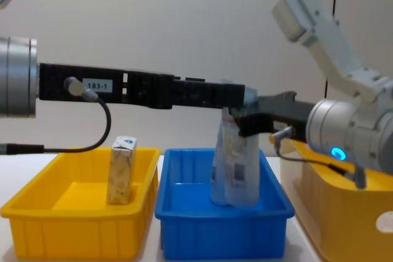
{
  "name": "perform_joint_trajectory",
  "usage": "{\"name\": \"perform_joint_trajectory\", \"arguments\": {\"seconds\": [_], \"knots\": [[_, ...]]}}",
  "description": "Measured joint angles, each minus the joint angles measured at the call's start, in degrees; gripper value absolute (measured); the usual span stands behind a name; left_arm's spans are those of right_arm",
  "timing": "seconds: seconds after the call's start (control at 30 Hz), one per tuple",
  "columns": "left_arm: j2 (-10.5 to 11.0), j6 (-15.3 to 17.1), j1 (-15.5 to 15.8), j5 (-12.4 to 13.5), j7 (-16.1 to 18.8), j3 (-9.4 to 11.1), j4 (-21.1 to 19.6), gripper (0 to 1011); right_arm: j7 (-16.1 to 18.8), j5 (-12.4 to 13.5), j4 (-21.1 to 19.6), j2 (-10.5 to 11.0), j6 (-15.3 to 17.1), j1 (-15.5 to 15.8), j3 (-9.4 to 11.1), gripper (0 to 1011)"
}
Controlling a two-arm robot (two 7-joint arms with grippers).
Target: Bimanual collaborative sorting of washing and personal care products
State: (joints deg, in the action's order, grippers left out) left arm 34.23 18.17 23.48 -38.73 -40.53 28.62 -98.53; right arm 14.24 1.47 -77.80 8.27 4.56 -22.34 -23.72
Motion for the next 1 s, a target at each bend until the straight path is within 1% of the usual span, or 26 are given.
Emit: {"name": "perform_joint_trajectory", "arguments": {"seconds": [0.17, 0.4, 0.63, 0.97, 1.0], "knots": [[0.00, 0.00, 0.00, 0.00, 0.00, 0.00, 0.00, 1001, 1.45, 0.66, -1.18, 1.16, -0.91, -0.63, 0.71, 60], [0.00, 0.00, 0.00, 0.00, 0.00, 0.00, 0.00, 1002, 2.38, 1.54, -2.73, 2.19, -1.69, -1.30, 1.68, 60], [0.00, 0.00, 0.00, 0.00, 0.00, 0.00, 0.00, 1001, 2.61, 2.66, -4.97, 3.54, -2.38, -2.09, 3.62, 61], [0.00, 0.00, 0.00, 0.00, 0.00, 0.00, 0.00, 1001, 2.04, 3.17, -7.18, 5.03, -2.74, -2.90, 6.29, 60], [0.00, 0.00, 0.00, 0.00, 0.00, 0.00, 0.00, 1001, 1.95, 3.18, -7.49, 5.36, -2.75, -2.97, 6.83, 60]]}}
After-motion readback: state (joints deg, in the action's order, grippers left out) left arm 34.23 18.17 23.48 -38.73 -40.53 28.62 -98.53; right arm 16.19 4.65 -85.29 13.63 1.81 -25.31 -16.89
